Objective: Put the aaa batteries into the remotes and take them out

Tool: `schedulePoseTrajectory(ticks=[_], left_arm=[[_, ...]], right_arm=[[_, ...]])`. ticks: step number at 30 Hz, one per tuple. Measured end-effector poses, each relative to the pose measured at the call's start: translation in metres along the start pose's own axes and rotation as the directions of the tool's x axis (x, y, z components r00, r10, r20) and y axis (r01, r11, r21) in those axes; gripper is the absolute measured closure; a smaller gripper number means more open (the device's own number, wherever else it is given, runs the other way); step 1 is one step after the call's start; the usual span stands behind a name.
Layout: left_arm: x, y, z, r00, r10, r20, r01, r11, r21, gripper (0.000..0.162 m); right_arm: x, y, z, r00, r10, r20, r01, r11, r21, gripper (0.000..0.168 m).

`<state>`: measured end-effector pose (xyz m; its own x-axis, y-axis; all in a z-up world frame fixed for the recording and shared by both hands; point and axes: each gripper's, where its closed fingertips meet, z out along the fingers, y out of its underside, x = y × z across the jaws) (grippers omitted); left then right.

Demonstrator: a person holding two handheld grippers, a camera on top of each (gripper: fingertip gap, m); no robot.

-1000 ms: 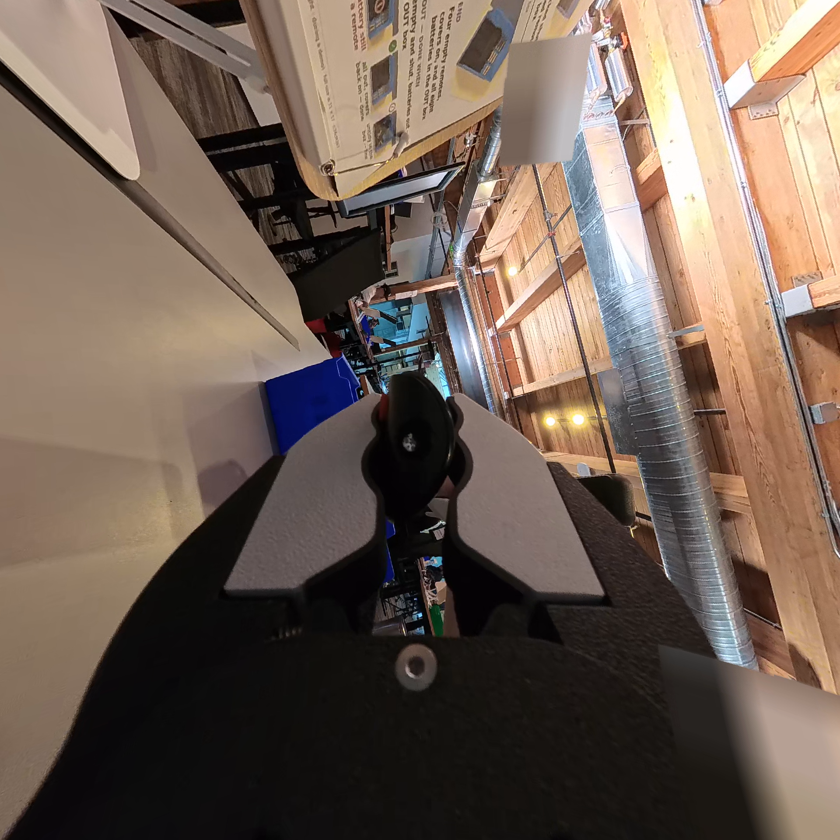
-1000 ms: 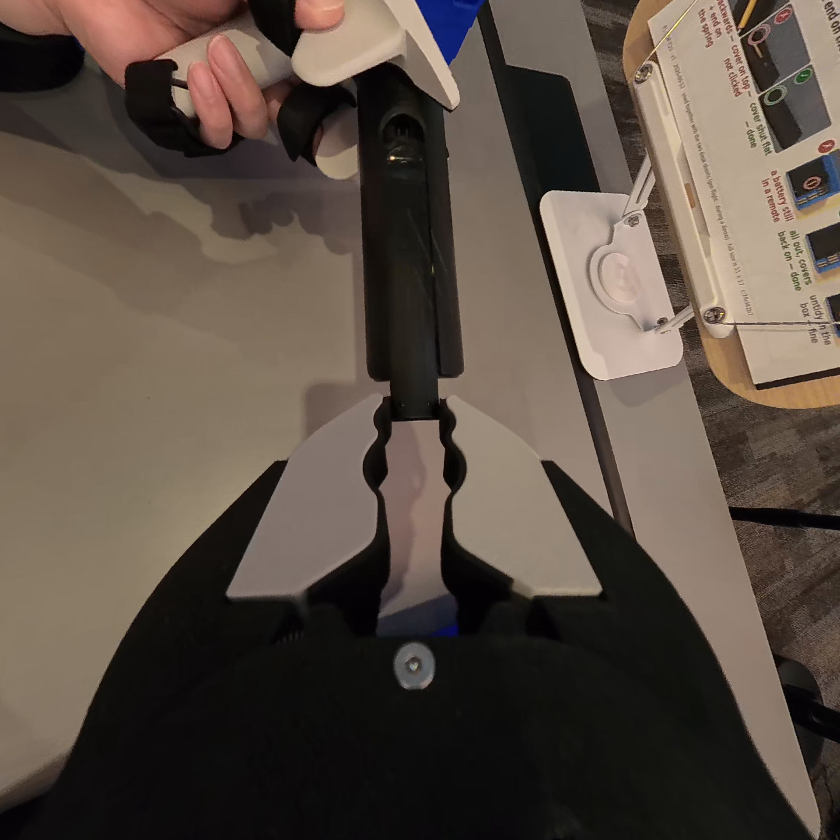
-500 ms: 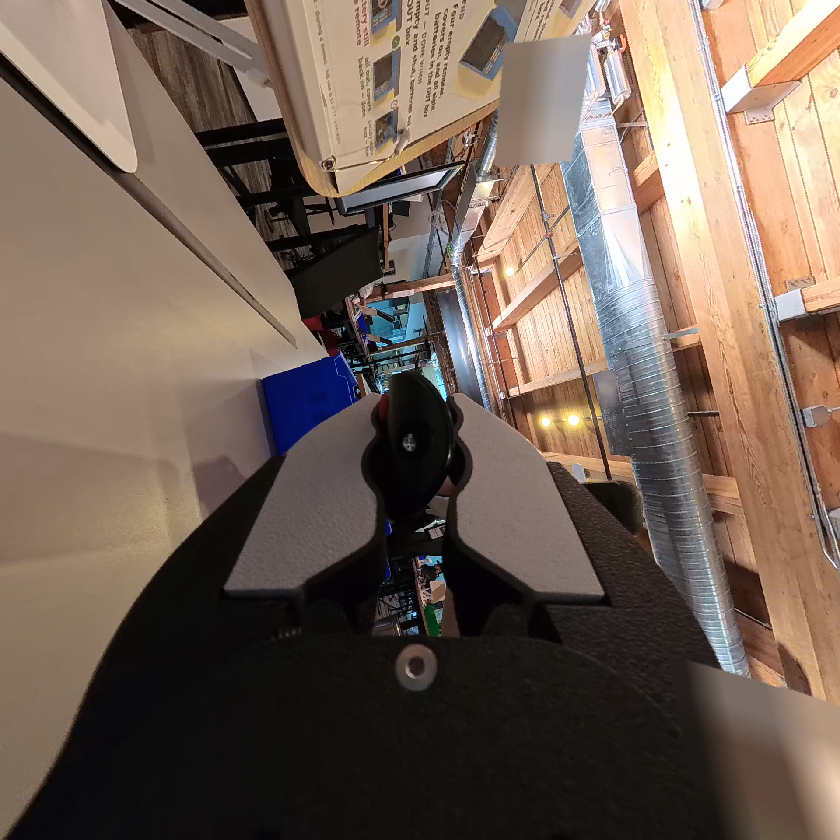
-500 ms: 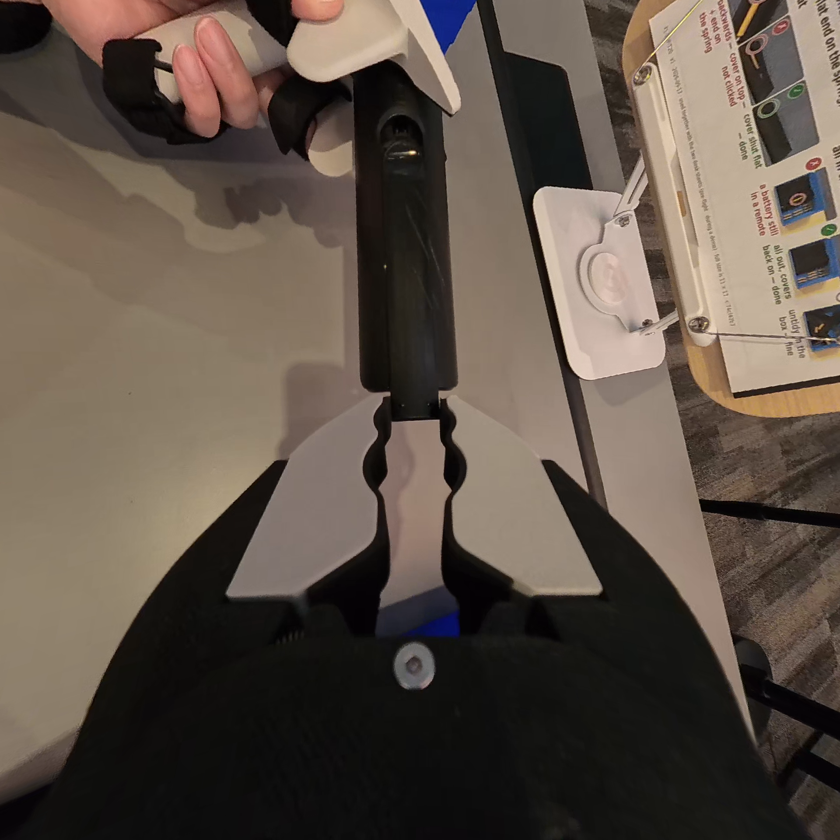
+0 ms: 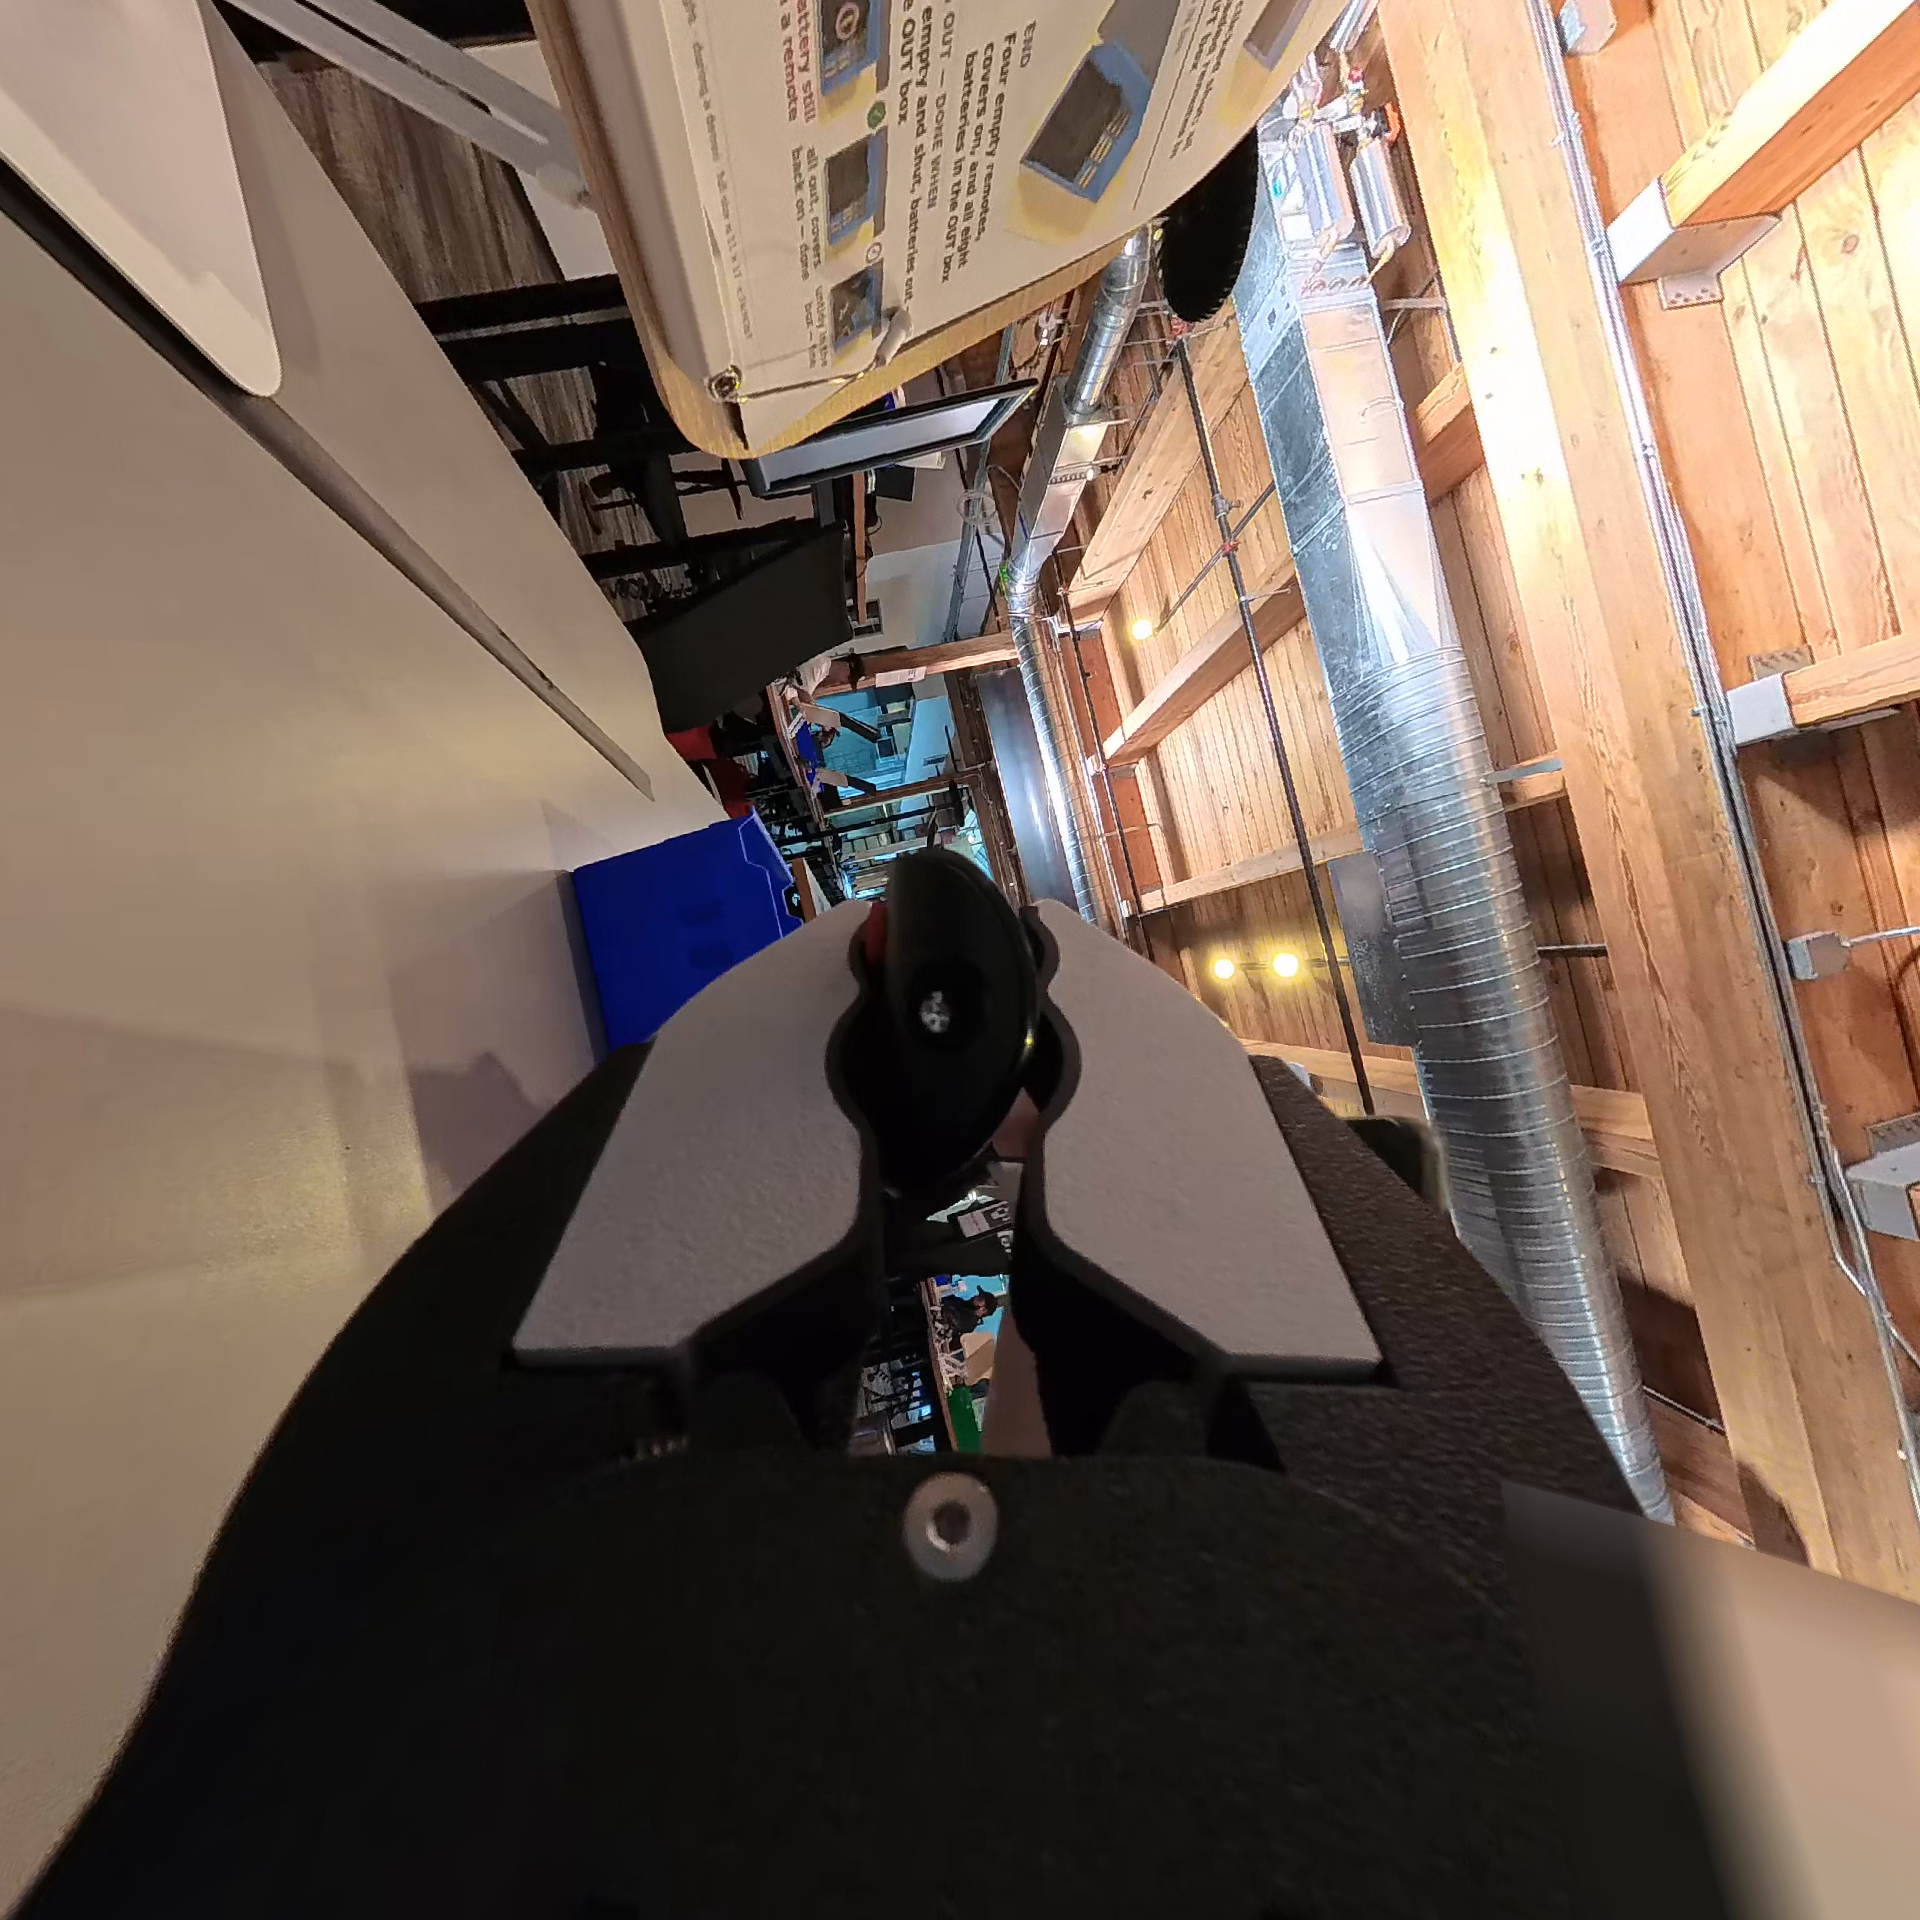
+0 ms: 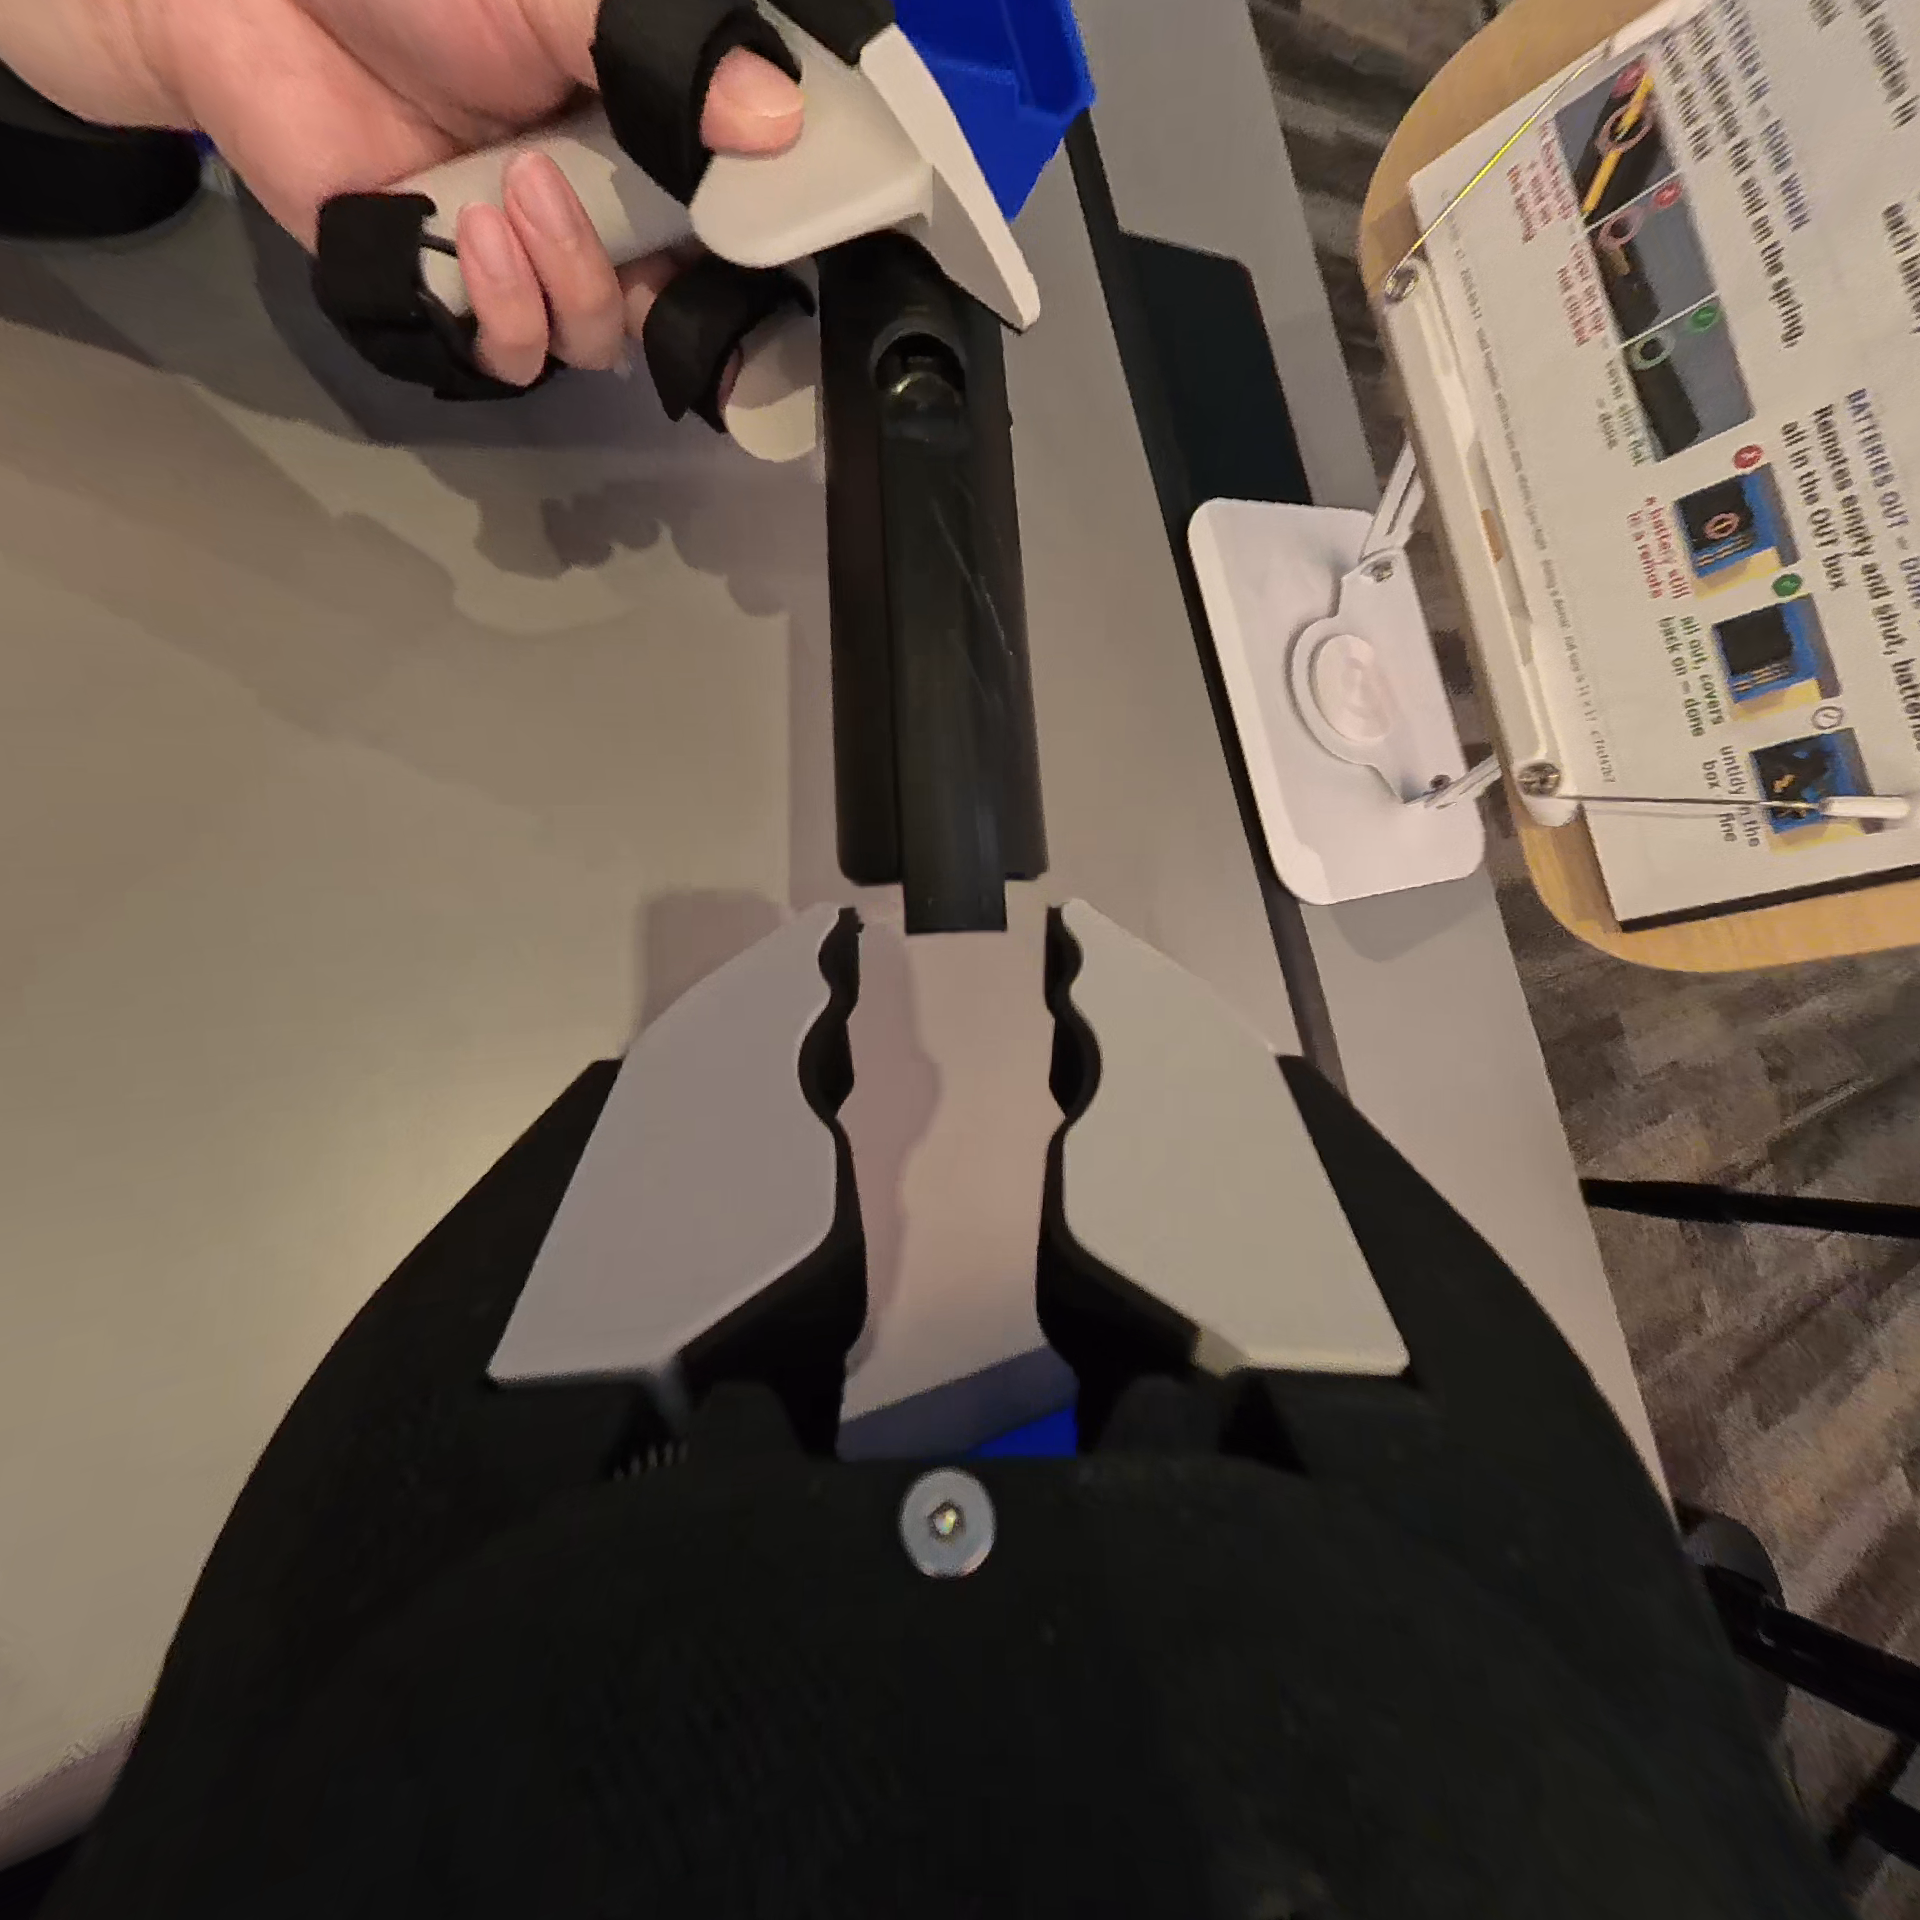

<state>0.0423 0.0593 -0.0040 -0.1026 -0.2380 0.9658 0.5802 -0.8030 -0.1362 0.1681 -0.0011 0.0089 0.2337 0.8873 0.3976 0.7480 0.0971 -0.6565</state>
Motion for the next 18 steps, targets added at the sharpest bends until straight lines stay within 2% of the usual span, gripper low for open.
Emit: schedulePoseTrajectory(ticks=[3,6,12,18], left_arm=[[0.004,0.0,0.0,1.0,0.004,-0.009,-0.004,1.0,-0.002,0.139],[0.005,0.003,0.002,1.0,0.006,-0.013,-0.006,1.0,-0.012,0.138],[0.004,0.01,0.004,1.0,0.006,-0.01,-0.007,1.0,-0.03,0.138],[0.004,0.01,0.004,1.0,0.012,-0.011,-0.012,0.999,-0.032,0.138]], right_arm=[[0.005,0.006,-0.014,0.999,0.026,-0.045,-0.023,0.997,0.076,0.134],[0.002,0.013,-0.017,0.998,0.064,-0.026,-0.06,0.991,0.123,0.152],[-0.008,0.009,-0.01,1.0,0.012,0.005,-0.012,0.995,0.102,0.164],[-0.007,0.006,-0.007,1.0,0.001,0.007,-0.001,0.996,0.088,0.165]])
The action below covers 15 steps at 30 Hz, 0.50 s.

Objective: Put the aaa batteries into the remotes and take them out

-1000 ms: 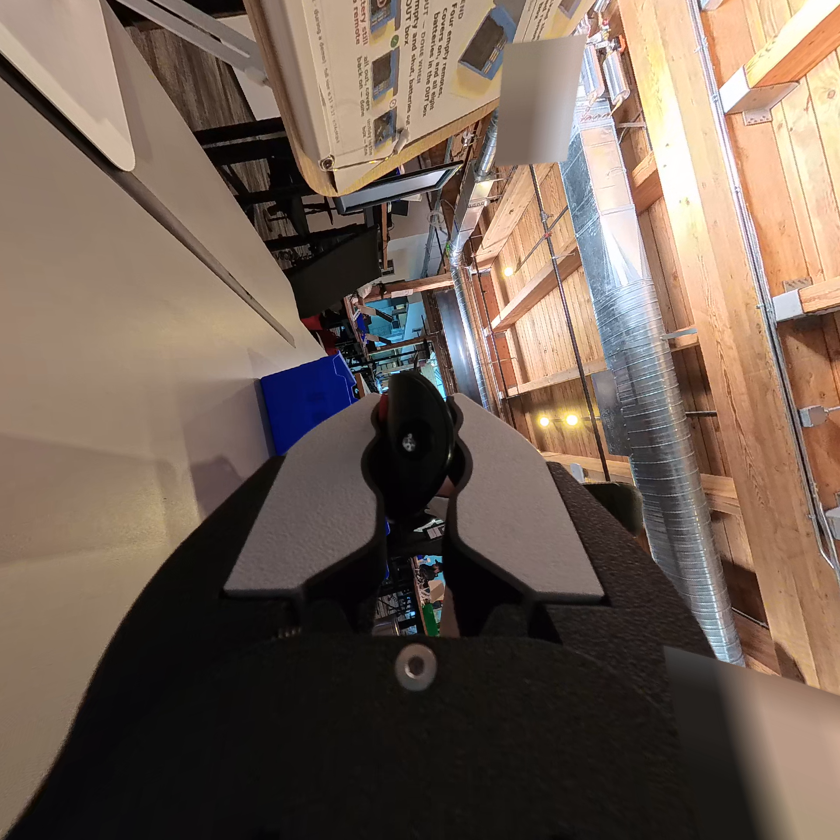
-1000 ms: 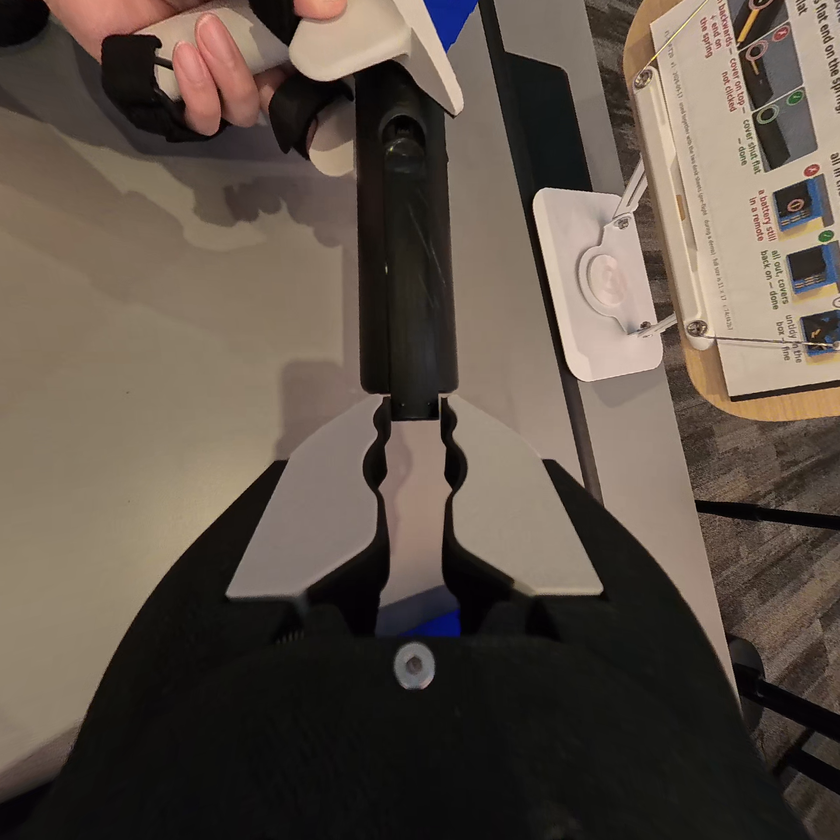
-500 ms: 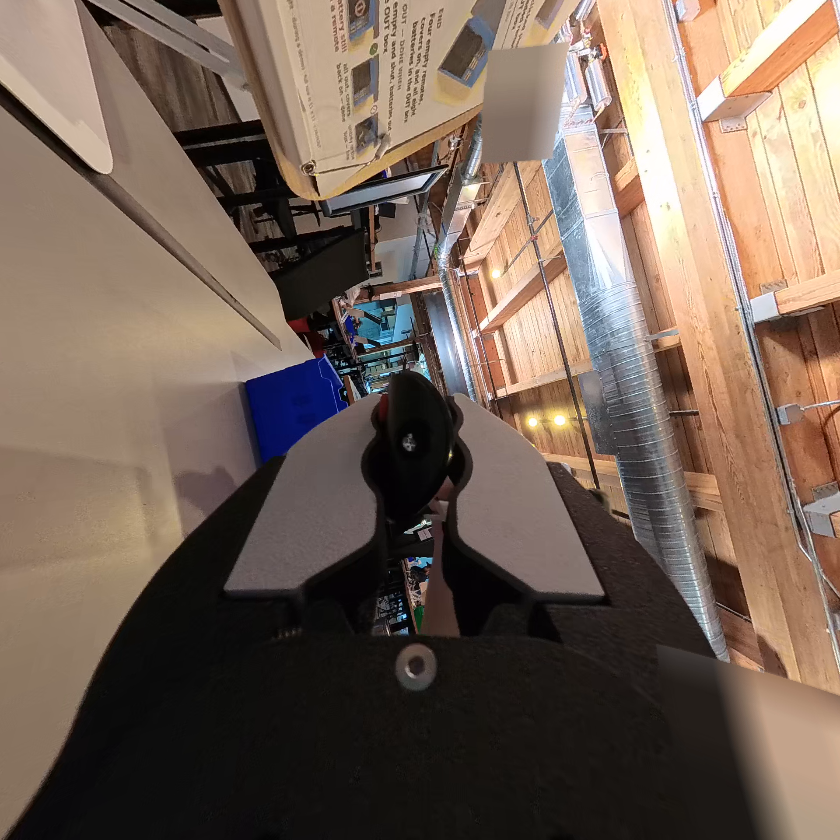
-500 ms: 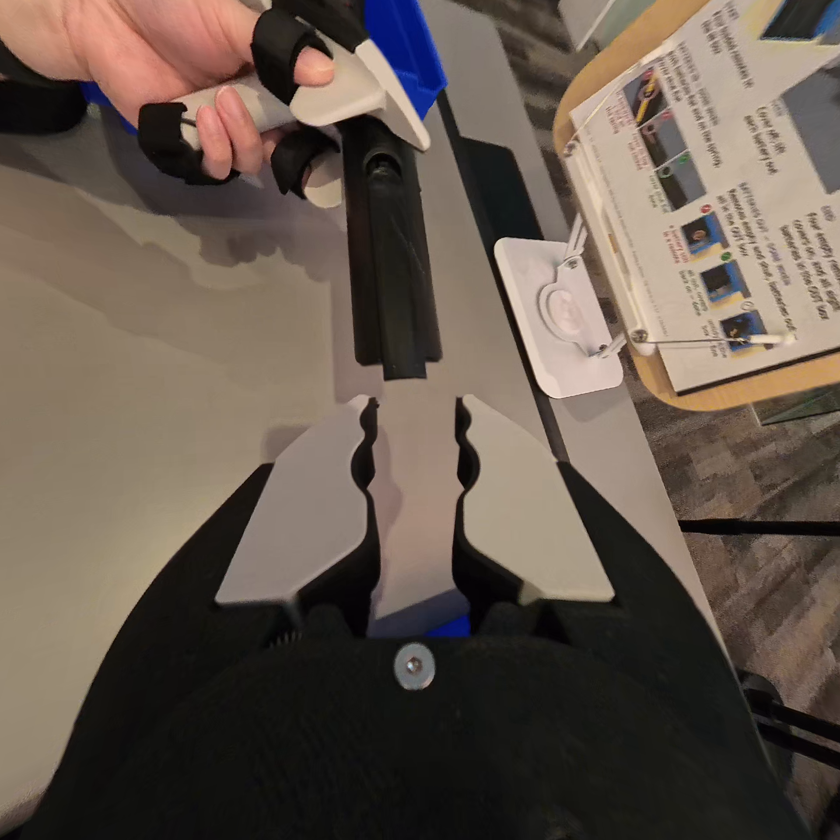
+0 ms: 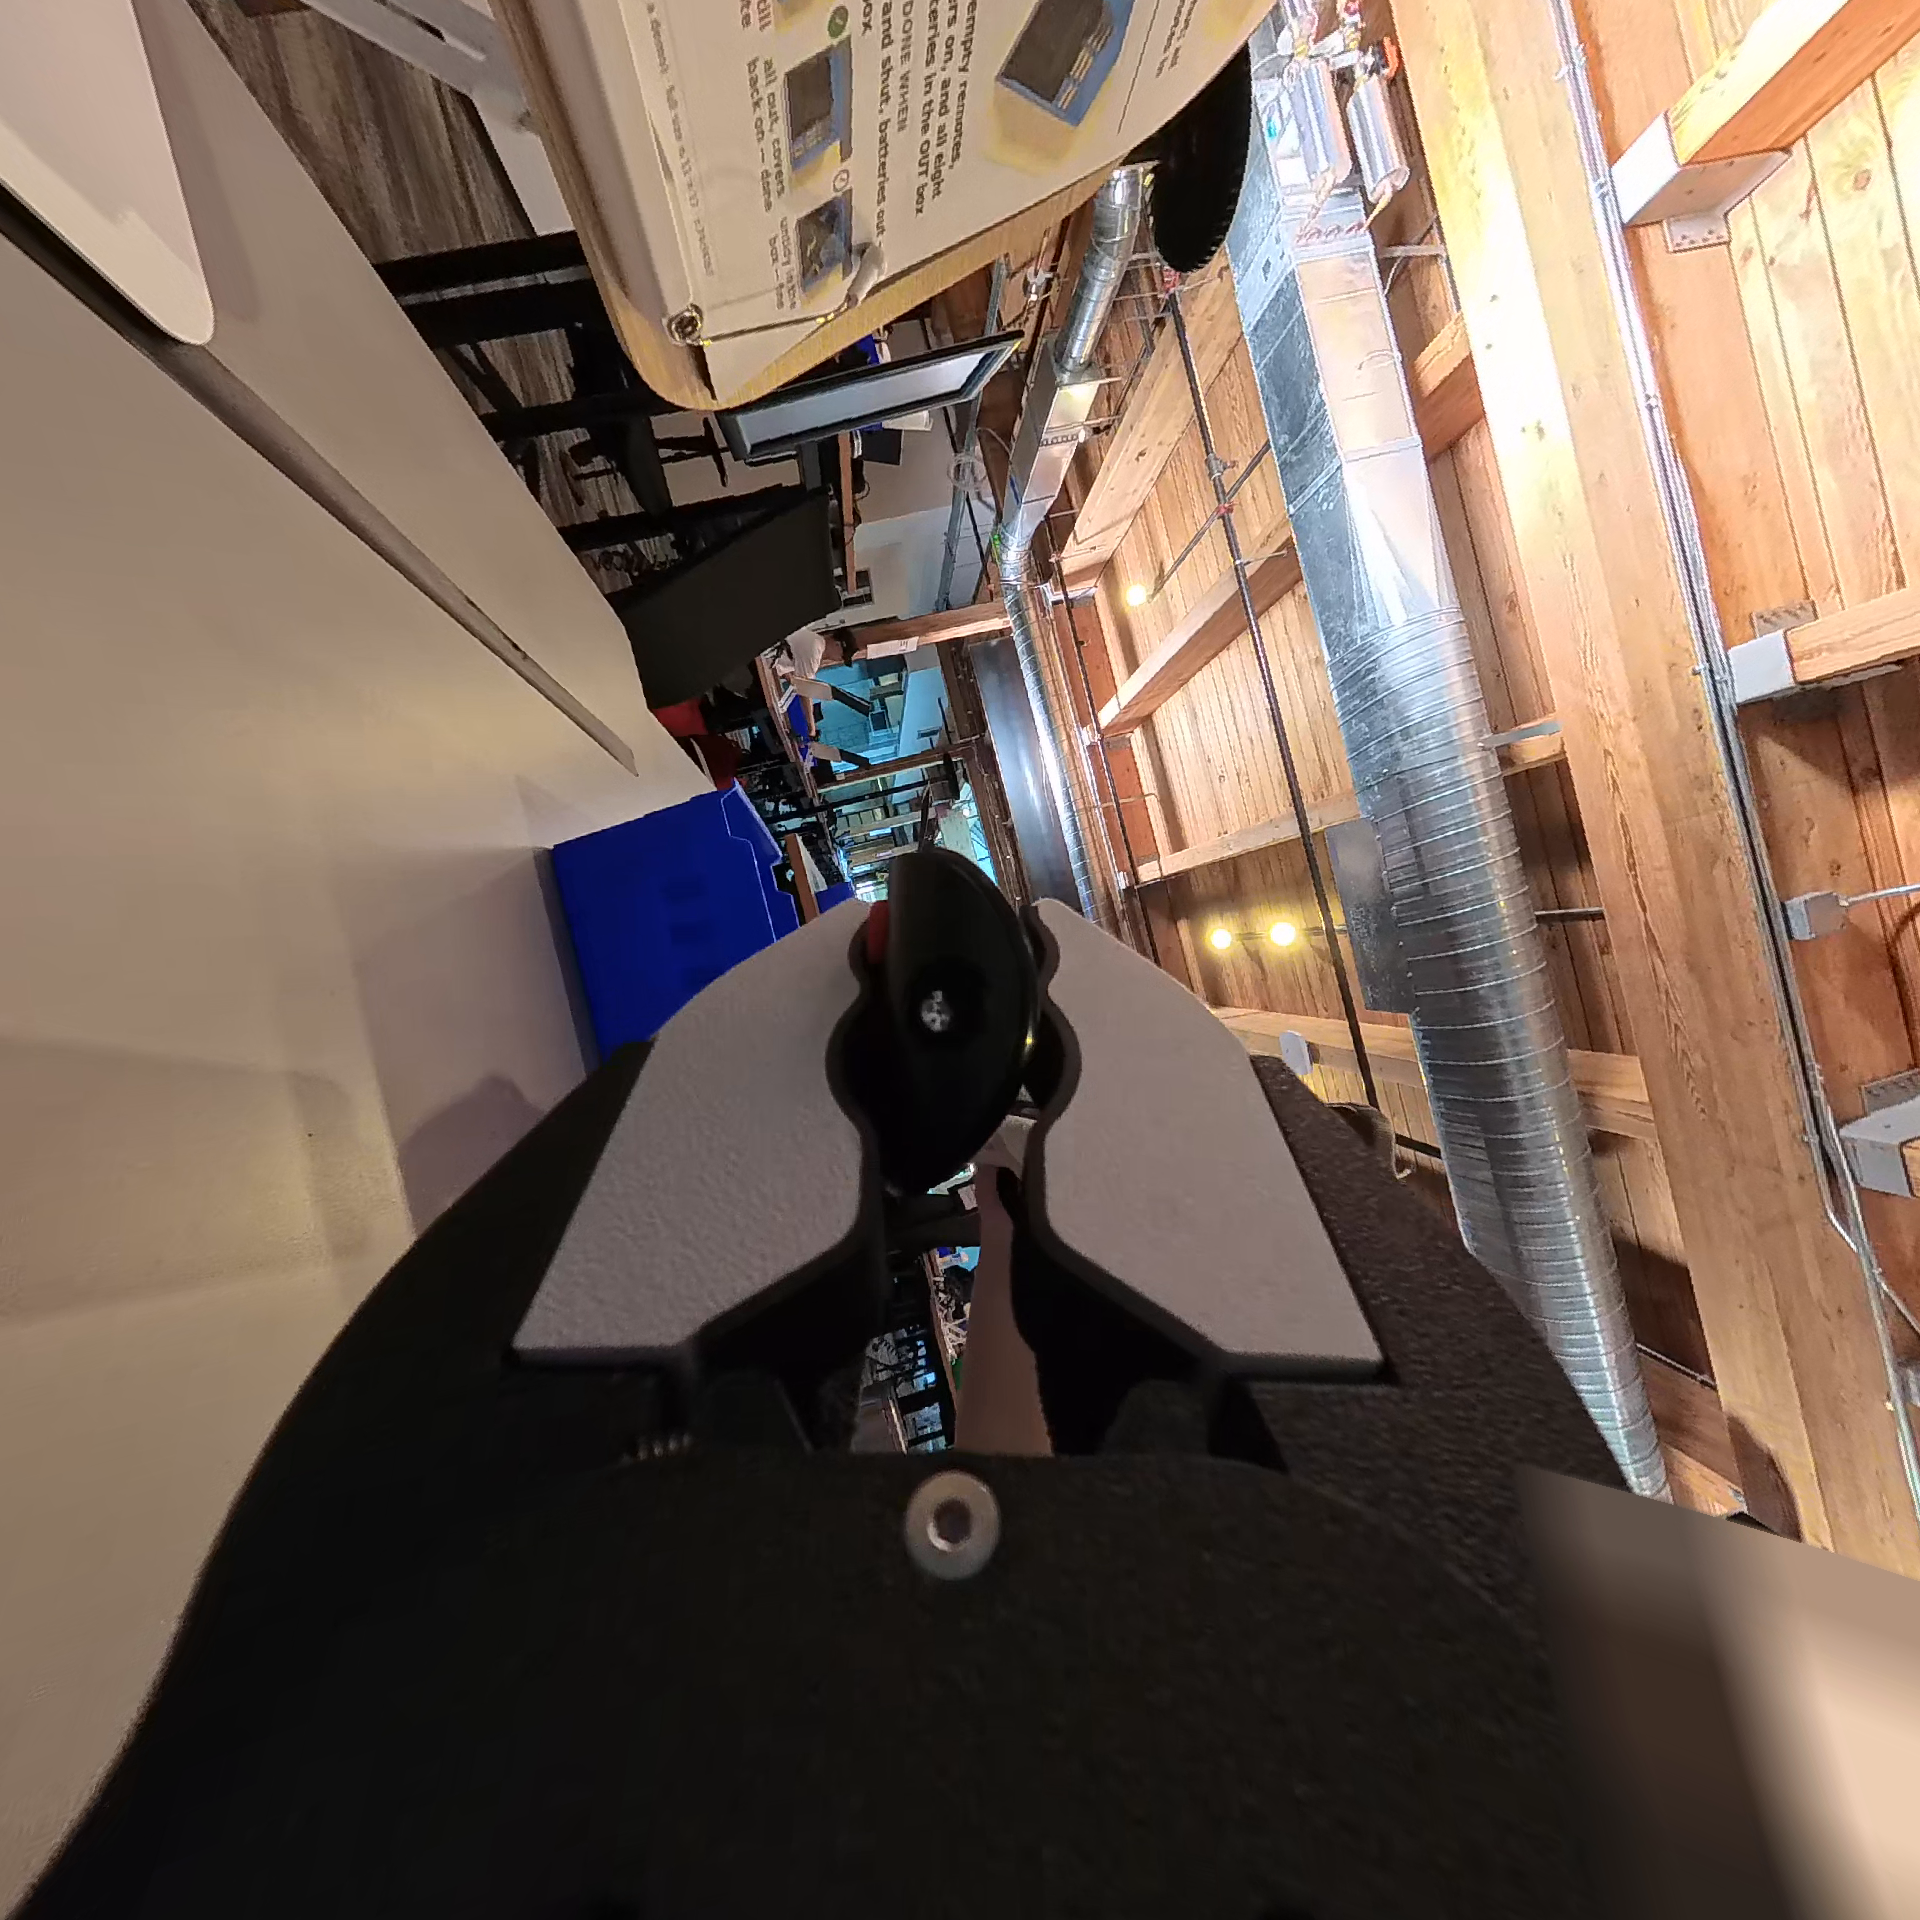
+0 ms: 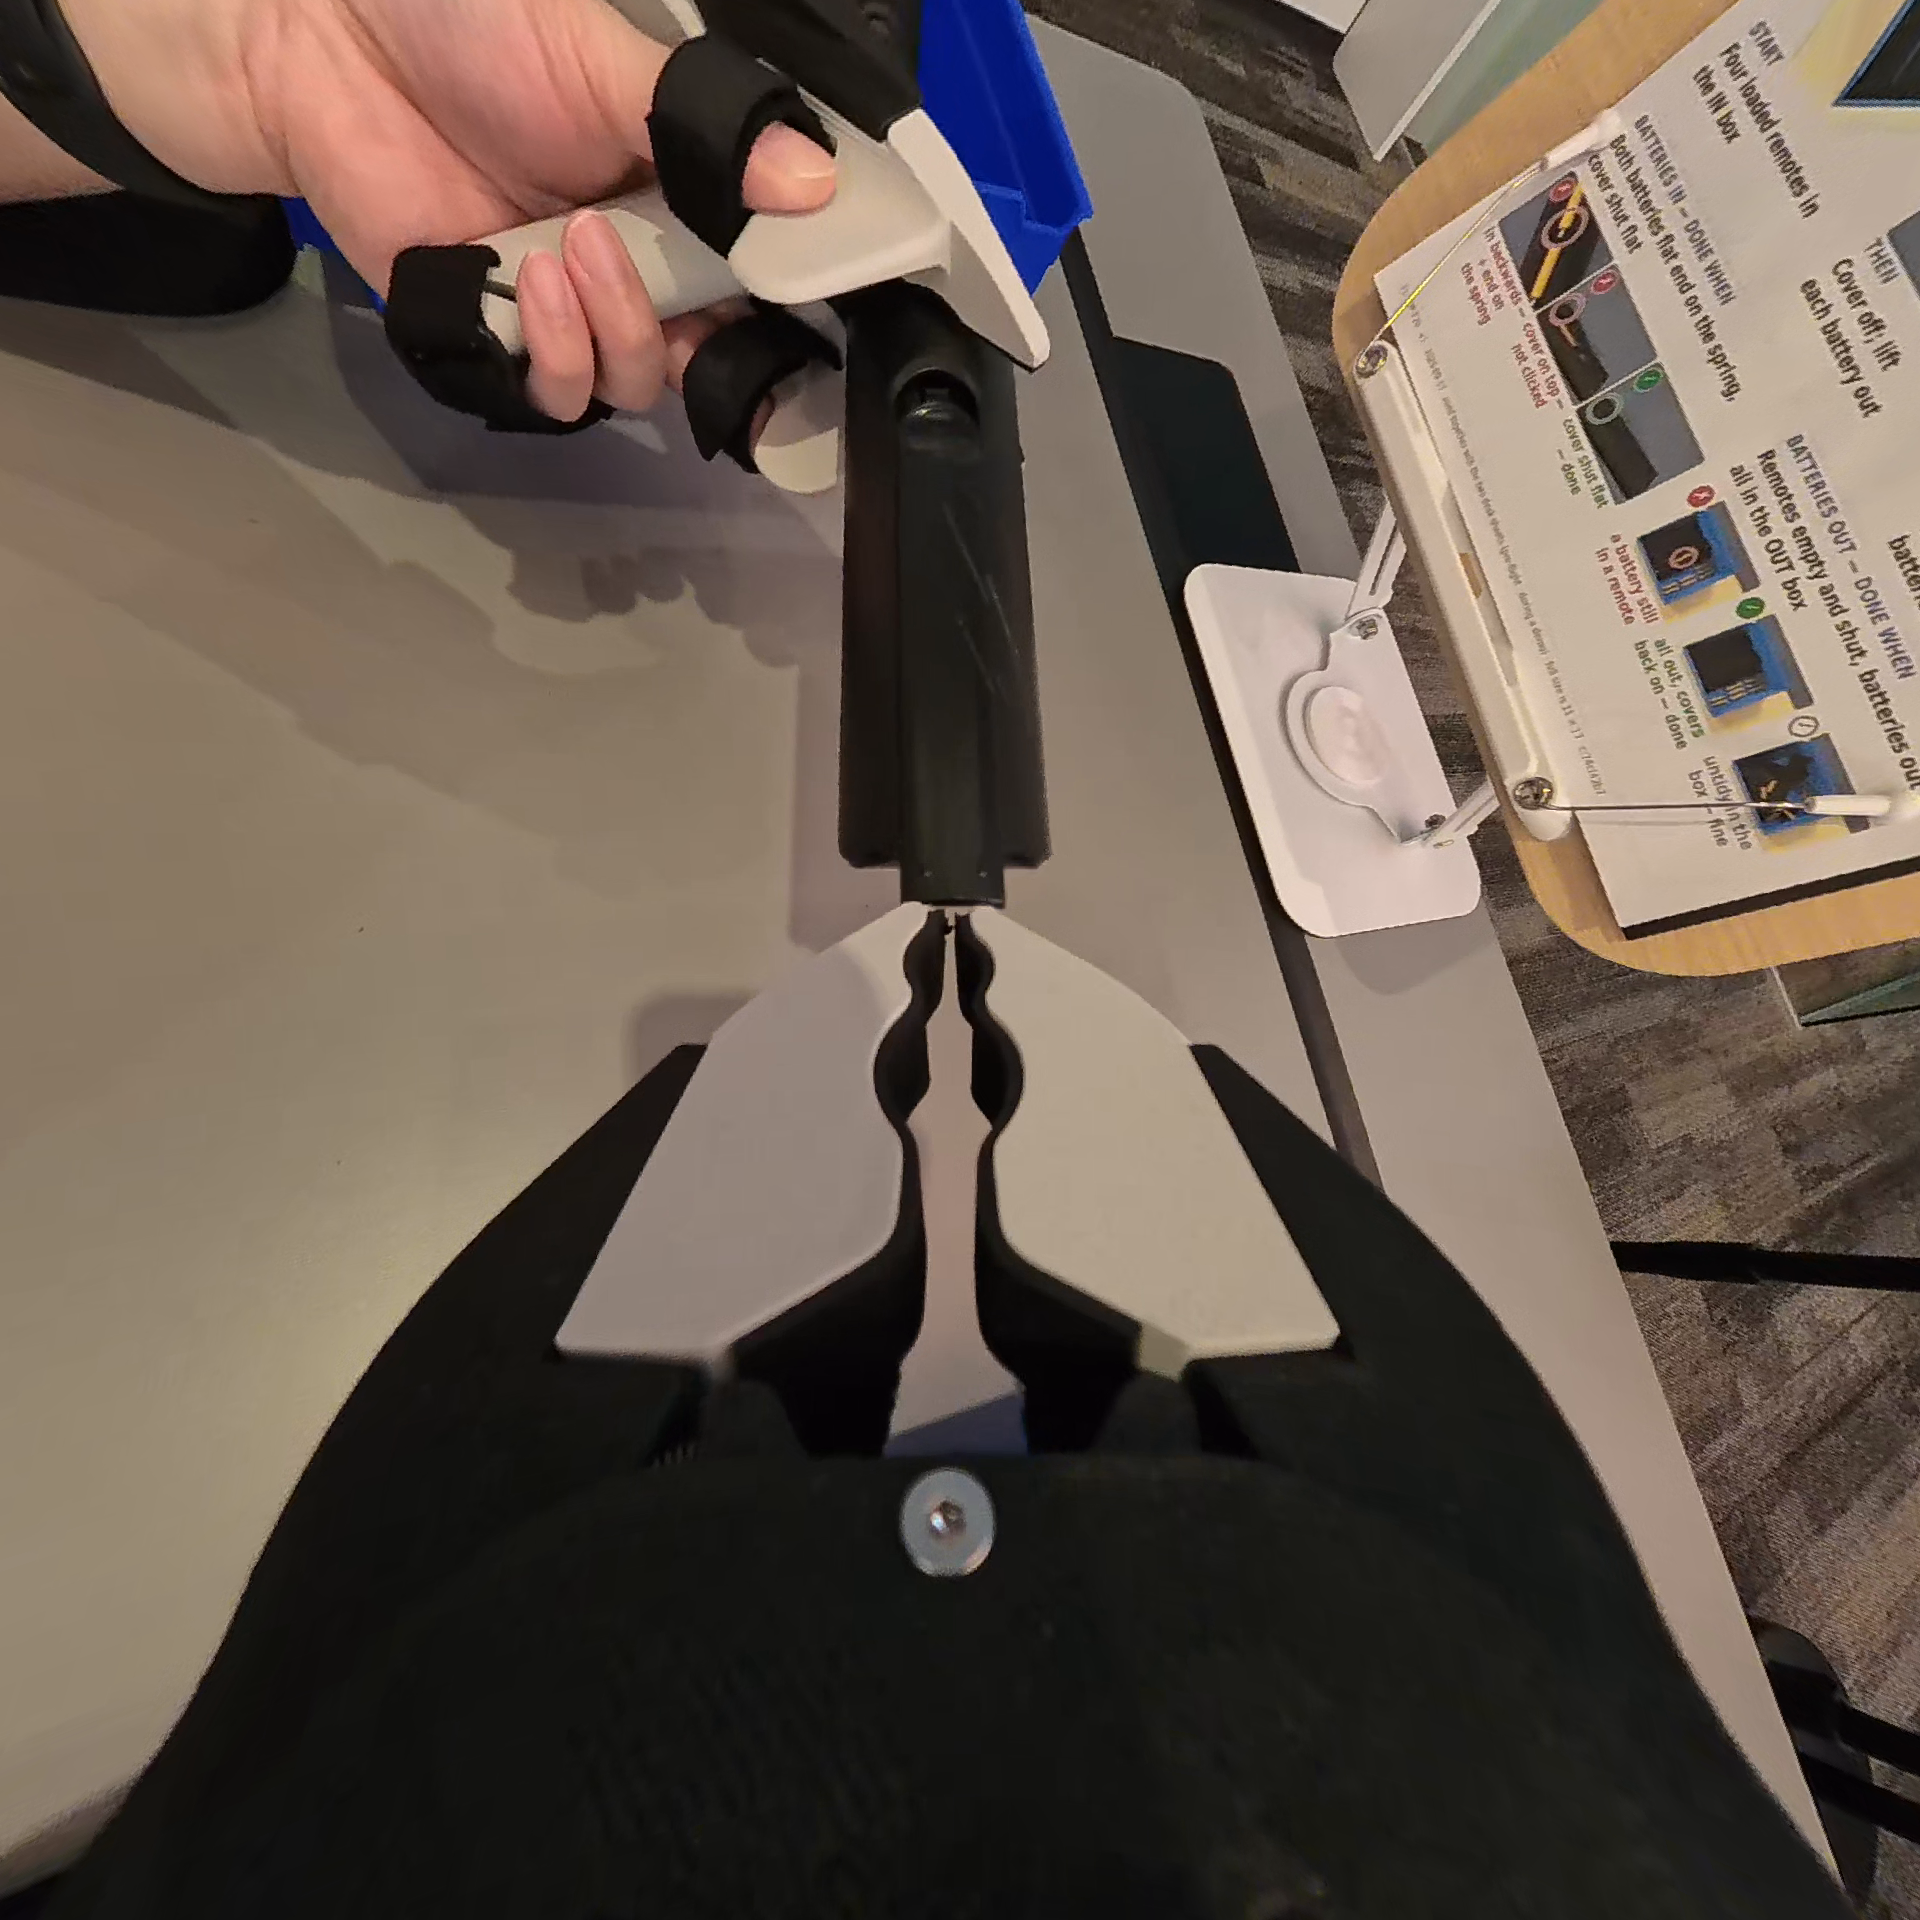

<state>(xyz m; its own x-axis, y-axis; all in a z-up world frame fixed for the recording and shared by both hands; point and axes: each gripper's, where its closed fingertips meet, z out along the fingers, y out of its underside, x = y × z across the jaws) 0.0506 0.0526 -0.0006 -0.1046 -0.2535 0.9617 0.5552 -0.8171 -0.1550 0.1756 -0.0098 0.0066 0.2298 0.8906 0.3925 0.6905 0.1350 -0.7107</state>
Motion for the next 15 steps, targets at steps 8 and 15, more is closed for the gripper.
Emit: schedulePoseTrajectory(ticks=[8,15], left_arm=[[0.0001,0.0029,0.0013,1.0,-0.001,-0.002,0.001,1.0,-0.009,0.138],[0.0006,0.0037,0.0016,1.0,0.001,-0.003,-0.001,1.0,-0.013,0.138]], right_arm=[[-0.0001,-0.0014,0.0027,1.0,-0.003,0.003,0.003,1.0,-0.004,0.165],[-0.0007,-0.0038,0.0005,1.0,0.002,0.0,-0.002,1.0,-0.003,0.165]])
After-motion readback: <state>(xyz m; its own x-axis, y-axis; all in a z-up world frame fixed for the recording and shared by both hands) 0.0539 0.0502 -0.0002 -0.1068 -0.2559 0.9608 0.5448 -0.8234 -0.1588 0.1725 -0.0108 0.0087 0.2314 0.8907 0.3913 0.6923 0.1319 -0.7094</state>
